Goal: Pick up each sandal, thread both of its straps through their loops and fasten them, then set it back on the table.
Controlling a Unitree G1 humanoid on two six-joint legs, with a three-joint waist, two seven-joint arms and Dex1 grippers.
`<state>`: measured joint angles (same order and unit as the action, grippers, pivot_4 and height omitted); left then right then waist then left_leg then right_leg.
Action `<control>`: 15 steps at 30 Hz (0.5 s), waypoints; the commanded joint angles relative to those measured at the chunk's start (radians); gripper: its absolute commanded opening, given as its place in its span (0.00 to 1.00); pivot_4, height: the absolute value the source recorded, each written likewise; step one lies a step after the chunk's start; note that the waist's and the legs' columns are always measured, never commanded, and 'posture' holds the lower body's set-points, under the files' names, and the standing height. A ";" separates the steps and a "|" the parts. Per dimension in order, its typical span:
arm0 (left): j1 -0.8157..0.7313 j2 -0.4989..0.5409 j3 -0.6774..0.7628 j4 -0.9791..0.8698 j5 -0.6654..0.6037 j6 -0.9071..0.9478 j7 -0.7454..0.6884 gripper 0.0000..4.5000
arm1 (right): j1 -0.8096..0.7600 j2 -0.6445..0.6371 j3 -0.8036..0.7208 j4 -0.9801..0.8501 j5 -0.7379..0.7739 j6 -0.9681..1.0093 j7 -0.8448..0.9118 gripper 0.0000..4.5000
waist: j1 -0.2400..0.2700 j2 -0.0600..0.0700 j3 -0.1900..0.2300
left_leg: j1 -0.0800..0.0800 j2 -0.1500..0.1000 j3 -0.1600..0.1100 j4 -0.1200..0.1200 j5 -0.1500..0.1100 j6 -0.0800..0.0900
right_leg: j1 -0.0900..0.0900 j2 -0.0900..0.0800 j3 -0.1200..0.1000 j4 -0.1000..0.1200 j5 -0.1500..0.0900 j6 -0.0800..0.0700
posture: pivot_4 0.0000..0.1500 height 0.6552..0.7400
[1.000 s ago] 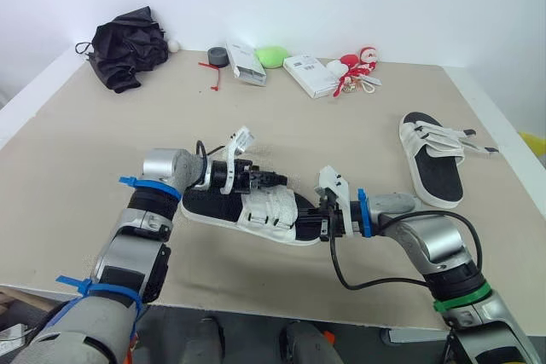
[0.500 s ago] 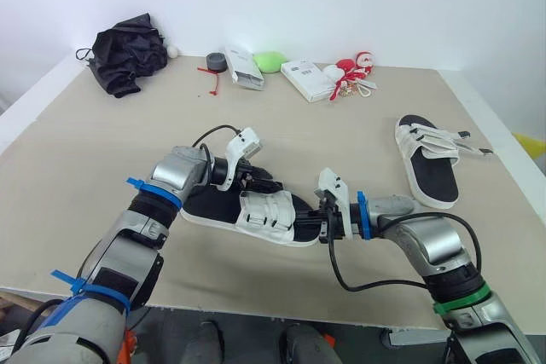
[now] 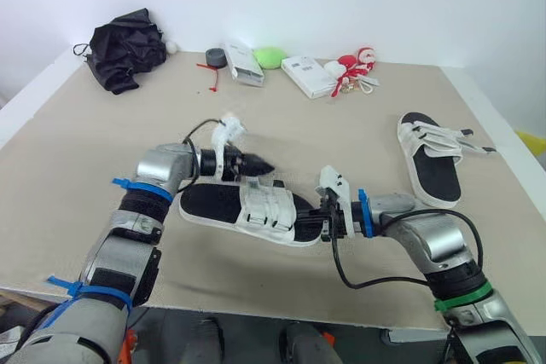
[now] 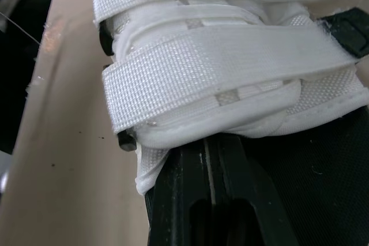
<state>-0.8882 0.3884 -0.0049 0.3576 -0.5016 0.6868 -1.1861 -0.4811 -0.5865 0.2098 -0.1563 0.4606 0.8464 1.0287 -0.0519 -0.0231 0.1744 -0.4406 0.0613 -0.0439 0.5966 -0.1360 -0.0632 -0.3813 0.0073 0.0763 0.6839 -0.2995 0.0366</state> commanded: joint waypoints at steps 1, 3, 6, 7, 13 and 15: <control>0.093 0.070 0.059 -0.168 -0.056 -0.054 -0.066 0.53 | -0.009 -0.030 -0.097 -0.094 0.061 0.053 -0.030 0.00 | 0.003 0.001 0.003 | 0.000 0.000 0.000 0.000 0.000 0.000 | 0.000 0.000 0.000 0.000 0.000 0.000 | 1.00 0.91; 0.154 0.107 0.072 -0.241 -0.069 -0.088 -0.094 0.53 | -0.006 -0.024 -0.158 -0.132 0.114 0.095 -0.058 0.00 | 0.003 0.001 0.004 | -0.001 0.000 0.000 0.000 0.000 0.000 | -0.001 0.000 0.000 0.000 0.000 0.000 | 1.00 0.91; 0.249 0.158 0.063 -0.300 -0.025 -0.213 -0.123 0.53 | 0.012 -0.040 -0.219 -0.192 0.168 0.136 -0.081 0.00 | 0.005 0.000 0.005 | -0.002 0.000 0.000 0.000 0.000 0.000 | -0.002 0.000 0.000 0.000 0.000 0.000 | 1.00 0.91; 0.281 0.175 0.058 -0.309 -0.005 -0.266 -0.134 0.53 | 0.019 -0.046 -0.239 -0.211 0.184 0.148 -0.091 0.00 | 0.006 0.000 0.005 | -0.002 0.000 0.000 0.000 0.000 0.000 | -0.002 0.000 -0.001 0.000 0.000 0.000 | 1.00 0.91; 0.421 0.237 0.017 -0.324 0.076 -0.457 -0.196 0.53 | 0.097 -0.147 -0.354 -0.303 0.234 0.179 -0.112 0.00 | 0.008 0.000 0.006 | -0.002 0.000 0.000 0.000 0.000 0.000 | -0.002 -0.001 0.000 0.000 0.000 -0.001 | 1.00 0.91; 0.434 0.246 0.005 -0.309 0.096 -0.498 -0.209 0.53 | 0.125 -0.177 -0.387 -0.327 0.245 0.176 -0.108 0.00 | 0.011 0.000 0.006 | -0.003 0.000 0.000 0.001 0.000 0.000 | -0.002 -0.001 0.000 0.000 0.000 -0.001 | 1.00 0.91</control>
<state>-0.4734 0.6102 0.0149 0.0674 -0.4372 0.2810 -1.3639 -0.3990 -0.6954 -0.0837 -0.4081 0.6712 1.0276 0.9151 -0.0413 -0.0230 0.1800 -0.4434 0.0609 -0.0435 0.5974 -0.1359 -0.0632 -0.3834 0.0058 0.0758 0.6838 -0.2997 0.0360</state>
